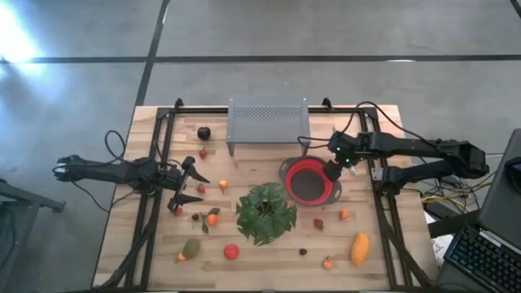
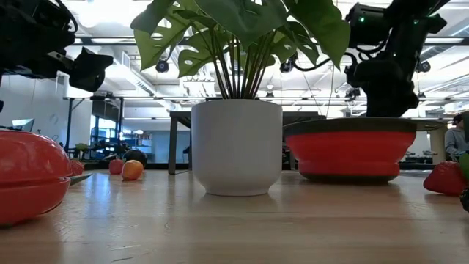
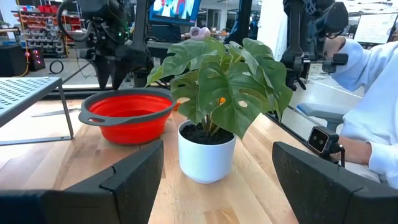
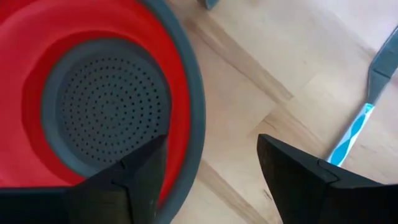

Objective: Pick & Place Fruit
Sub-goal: Put the red strainer bowl on the shelf

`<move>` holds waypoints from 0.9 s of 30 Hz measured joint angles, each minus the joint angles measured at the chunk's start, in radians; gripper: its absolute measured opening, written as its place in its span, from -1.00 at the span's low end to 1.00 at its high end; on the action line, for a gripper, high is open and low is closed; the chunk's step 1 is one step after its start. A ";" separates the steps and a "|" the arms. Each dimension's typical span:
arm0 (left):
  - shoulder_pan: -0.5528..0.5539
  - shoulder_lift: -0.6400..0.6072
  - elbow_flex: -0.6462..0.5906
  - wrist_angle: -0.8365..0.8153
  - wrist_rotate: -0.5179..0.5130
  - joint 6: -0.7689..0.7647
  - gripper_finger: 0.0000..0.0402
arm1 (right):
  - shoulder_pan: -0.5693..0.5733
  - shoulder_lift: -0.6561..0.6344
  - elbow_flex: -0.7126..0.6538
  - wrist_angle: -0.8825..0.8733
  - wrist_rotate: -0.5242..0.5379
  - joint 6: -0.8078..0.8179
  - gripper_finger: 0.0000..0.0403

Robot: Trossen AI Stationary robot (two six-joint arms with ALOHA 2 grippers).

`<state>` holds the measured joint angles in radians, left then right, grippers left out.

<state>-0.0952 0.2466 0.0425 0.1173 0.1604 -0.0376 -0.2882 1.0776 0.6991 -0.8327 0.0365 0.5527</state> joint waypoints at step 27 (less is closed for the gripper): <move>0.000 0.000 0.000 0.000 0.000 0.000 0.52 | 0.000 0.140 -0.001 0.036 -0.067 -0.041 -0.44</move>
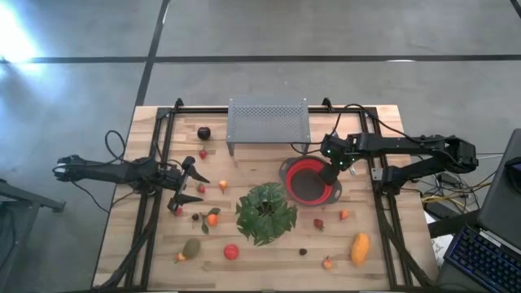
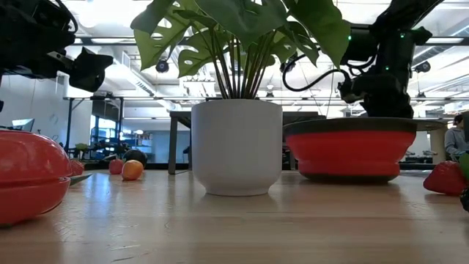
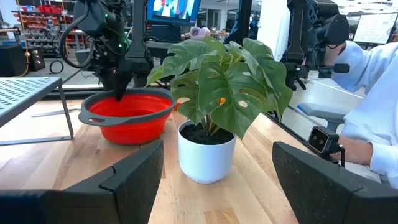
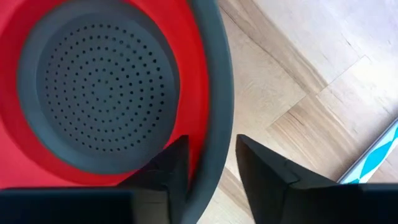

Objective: Pick & Place Fruit
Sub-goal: Put the red strainer bowl on the shelf

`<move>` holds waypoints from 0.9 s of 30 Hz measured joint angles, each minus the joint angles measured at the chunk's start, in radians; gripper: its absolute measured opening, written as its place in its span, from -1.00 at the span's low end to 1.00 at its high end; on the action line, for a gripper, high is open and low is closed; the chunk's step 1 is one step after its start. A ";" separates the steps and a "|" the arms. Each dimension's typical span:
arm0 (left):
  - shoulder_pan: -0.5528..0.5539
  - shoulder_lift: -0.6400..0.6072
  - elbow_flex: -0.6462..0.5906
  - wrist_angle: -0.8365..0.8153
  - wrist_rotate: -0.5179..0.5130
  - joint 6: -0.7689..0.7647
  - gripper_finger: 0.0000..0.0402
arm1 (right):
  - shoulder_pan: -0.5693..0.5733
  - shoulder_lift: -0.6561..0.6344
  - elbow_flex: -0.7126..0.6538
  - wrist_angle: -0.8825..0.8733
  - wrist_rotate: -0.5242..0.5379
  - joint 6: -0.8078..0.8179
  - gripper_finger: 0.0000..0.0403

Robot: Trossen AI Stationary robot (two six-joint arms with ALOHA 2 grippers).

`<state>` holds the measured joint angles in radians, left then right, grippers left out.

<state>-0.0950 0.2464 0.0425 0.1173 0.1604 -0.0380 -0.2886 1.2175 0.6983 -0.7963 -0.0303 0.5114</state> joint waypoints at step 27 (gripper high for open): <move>0.000 0.000 0.000 0.000 0.000 0.000 0.52 | 0.000 -0.200 0.156 -0.074 -0.134 -0.079 -0.91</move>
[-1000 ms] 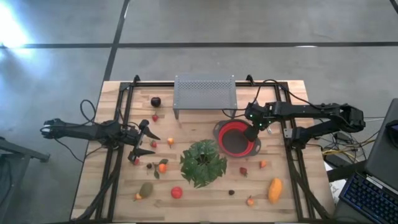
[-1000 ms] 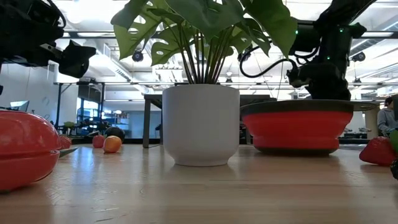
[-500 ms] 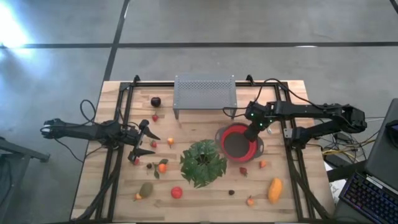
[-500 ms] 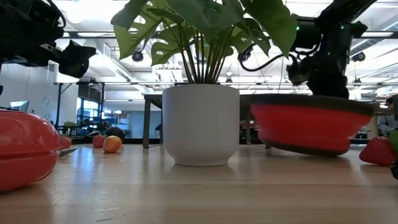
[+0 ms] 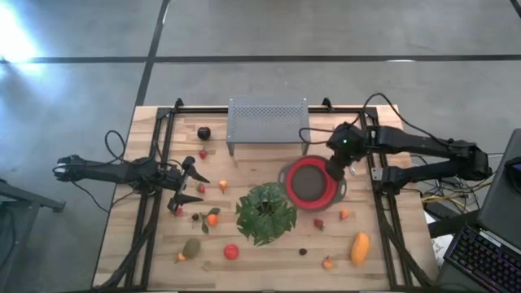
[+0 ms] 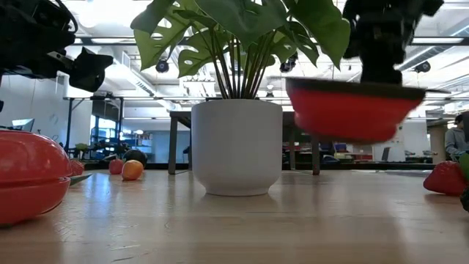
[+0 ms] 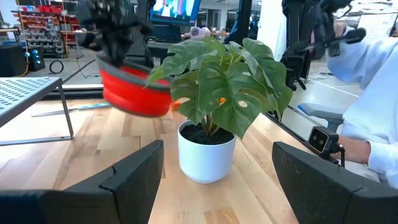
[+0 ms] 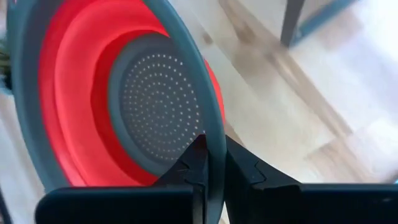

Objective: Pick & Place Fruit
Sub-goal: Put the red strainer bowl on the shelf

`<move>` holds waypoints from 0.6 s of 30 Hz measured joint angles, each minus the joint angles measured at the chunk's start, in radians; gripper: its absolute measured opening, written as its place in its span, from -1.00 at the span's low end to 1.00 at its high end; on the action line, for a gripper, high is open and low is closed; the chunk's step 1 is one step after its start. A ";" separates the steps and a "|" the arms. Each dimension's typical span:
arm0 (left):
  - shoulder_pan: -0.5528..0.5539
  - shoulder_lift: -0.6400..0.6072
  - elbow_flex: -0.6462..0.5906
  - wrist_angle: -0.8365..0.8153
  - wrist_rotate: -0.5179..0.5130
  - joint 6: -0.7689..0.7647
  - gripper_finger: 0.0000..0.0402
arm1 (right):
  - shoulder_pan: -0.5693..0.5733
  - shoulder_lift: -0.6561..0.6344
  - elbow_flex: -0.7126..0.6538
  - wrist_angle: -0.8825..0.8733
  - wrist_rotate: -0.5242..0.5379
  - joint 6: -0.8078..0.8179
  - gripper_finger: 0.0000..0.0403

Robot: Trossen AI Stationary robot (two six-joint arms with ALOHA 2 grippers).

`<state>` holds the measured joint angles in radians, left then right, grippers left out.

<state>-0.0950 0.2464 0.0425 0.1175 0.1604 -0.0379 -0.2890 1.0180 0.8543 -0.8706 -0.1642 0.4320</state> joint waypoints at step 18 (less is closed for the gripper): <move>0.000 0.000 0.000 0.000 0.000 0.000 0.52 | -0.193 0.289 0.515 -0.276 -0.016 -0.223 -0.93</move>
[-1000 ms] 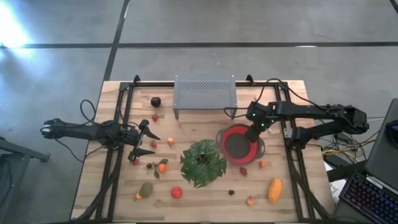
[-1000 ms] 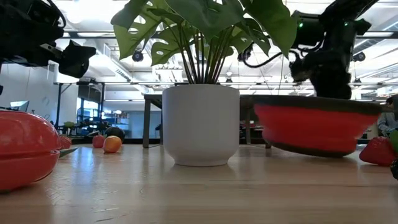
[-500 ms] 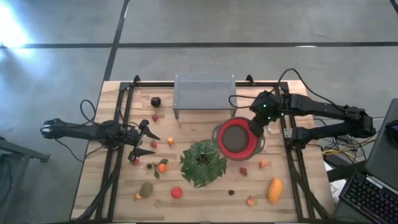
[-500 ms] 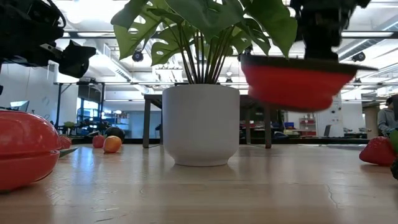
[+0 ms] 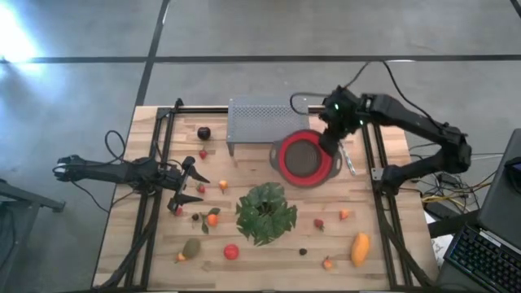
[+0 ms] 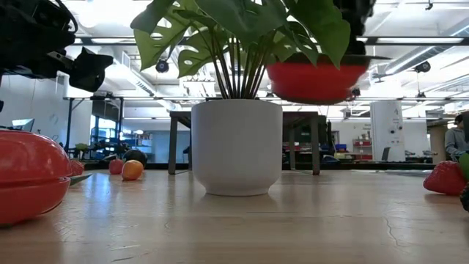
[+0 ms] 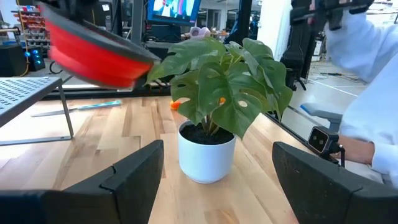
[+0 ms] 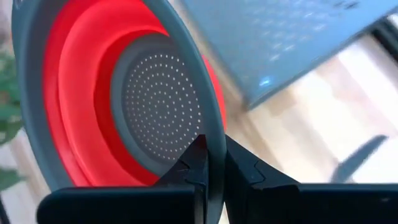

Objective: Pick & Place Fruit
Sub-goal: Put the red strainer bowl on the shelf

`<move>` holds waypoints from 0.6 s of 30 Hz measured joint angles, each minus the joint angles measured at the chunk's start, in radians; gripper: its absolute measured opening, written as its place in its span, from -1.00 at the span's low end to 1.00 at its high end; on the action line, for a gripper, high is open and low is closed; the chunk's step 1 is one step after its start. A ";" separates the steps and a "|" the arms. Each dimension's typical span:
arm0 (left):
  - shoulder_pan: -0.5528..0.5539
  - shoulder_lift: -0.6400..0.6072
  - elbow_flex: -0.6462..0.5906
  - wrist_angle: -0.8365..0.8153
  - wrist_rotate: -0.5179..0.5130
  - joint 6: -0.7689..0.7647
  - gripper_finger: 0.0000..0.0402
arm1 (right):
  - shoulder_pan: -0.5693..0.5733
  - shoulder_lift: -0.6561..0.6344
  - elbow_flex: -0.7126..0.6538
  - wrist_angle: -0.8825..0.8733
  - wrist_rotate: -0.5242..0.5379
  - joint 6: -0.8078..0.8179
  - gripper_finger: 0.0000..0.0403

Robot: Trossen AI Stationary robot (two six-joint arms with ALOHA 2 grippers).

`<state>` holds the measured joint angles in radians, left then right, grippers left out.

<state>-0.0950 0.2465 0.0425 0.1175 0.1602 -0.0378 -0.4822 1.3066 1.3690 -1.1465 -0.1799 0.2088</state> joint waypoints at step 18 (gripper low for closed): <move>0.000 0.000 0.000 0.000 0.000 0.000 0.52 | -0.288 0.329 0.342 -0.034 -0.219 -0.089 -0.93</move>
<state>-0.0950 0.2464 0.0425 0.1173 0.1604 -0.0378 -0.7702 1.6353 1.7110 -1.1809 -0.3989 0.1196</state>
